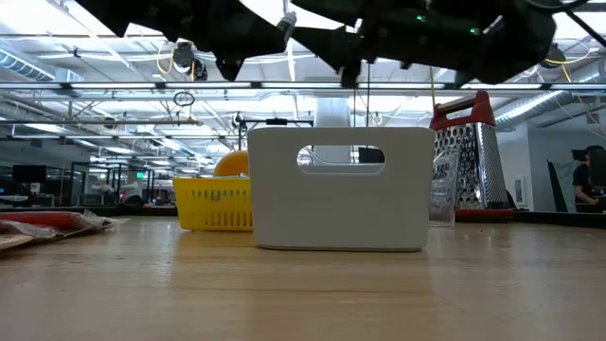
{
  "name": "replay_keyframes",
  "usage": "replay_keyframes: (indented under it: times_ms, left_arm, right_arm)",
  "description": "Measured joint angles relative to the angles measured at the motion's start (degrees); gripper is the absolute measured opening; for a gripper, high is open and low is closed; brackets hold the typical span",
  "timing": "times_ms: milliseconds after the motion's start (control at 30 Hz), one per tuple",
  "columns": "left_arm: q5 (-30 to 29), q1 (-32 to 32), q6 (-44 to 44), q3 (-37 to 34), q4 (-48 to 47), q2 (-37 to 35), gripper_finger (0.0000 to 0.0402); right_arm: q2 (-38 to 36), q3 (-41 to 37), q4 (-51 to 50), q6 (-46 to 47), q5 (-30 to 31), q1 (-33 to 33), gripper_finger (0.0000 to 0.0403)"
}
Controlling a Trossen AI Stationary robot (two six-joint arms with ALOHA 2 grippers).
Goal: Pick & Place Food Item
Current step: Put the left green food coloring bottle into the gray bin
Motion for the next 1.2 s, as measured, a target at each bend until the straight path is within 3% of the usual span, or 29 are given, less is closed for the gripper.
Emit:
replay_keyframes:
  times_ms: [233,733,933,1067,1200]
  left_arm:
    - [-0.02,-0.01,1.22,0.0,0.43,-0.02,0.0056]
    - [0.11,-0.08,1.93,0.0,0.2,-0.04,0.0056]
    - [0.02,-0.08,1.24,0.0,0.19,-0.07,0.0057]
    - [-0.81,0.23,-3.35,0.15,0.43,-0.11,0.0084]
    - [-1.61,0.38,-4.5,0.09,-0.56,-0.11,0.0144]
  right_arm:
    - [3.2,3.8,-0.22,0.0,0.1,-0.01,0.023]
    - [2.79,3.91,-1.38,0.88,0.12,-0.01,0.0061]
    - [2.38,3.91,-1.78,-1.64,-0.03,-0.01,0.0055]
    - [0.07,3.91,-4.51,-2.79,-1.63,-0.11,0.0055]
    - [-4.78,3.88,-11.12,-3.92,-3.52,-0.33,0.0055]
